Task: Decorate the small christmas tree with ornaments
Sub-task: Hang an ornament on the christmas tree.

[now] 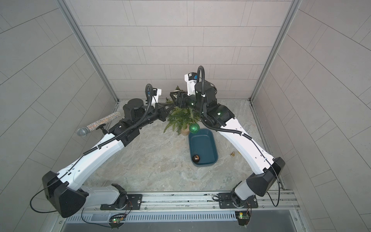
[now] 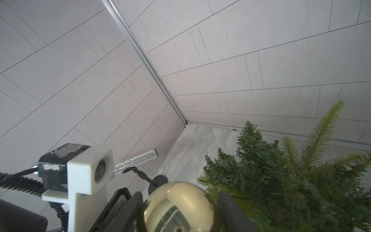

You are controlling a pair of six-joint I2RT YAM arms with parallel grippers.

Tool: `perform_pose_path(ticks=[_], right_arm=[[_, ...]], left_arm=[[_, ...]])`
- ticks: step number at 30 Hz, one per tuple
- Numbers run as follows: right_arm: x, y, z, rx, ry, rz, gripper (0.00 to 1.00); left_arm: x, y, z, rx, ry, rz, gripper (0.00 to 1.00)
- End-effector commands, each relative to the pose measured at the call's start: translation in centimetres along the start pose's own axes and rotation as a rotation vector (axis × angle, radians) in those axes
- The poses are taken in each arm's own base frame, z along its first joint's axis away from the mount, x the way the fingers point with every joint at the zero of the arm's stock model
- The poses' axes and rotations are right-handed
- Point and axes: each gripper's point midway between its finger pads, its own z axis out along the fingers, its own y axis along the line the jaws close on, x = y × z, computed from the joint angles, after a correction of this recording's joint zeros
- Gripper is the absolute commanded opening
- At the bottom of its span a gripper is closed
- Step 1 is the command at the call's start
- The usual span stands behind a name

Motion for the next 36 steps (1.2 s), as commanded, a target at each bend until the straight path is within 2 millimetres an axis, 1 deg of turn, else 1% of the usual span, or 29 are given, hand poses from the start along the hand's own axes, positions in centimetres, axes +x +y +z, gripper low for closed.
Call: perform_pose_path(ticks=[1, 7, 15, 20, 28, 30, 31, 33, 36], right_arm=[[-1.5, -0.1, 0.0, 0.015, -0.050, -0.021, 0.60], [-1.3, -0.9, 0.3, 0.045, -0.050, -0.027, 0.60], [-0.7, -1.7, 0.3, 0.068, -0.043, -0.025, 0.60], [-0.5, -2.2, -0.3, 0.079, -0.048, -0.018, 0.60], [-0.5, -1.9, -1.7, 0.069, -0.067, -0.005, 0.60], [-0.5, -1.9, -2.0, 0.068, -0.076, 0.002, 0.60], [-0.6, -1.8, -2.2, 0.064, -0.081, 0.004, 0.60], [-0.6, -1.8, -2.3, 0.063, -0.084, 0.006, 0.60], [-0.4, -1.8, -2.4, 0.057, -0.080, 0.010, 0.60]], left_arm=[[-2.5, -0.6, -0.2, 0.019, -0.060, 0.015, 0.00], [-2.7, -0.4, 0.3, 0.024, -0.057, 0.005, 0.00], [-2.0, 0.0, 0.5, 0.015, -0.039, -0.004, 0.00], [-1.6, 0.2, 0.4, 0.011, -0.033, -0.009, 0.00], [-1.5, 0.1, 0.0, 0.010, -0.037, -0.023, 0.00], [-1.5, 0.1, -0.3, 0.008, -0.044, -0.028, 0.11], [-1.5, 0.1, -0.5, 0.007, -0.048, -0.030, 0.15], [-1.5, 0.0, -1.0, 0.009, -0.057, -0.037, 0.25], [-1.6, -0.4, -1.4, 0.024, -0.065, -0.047, 0.35]])
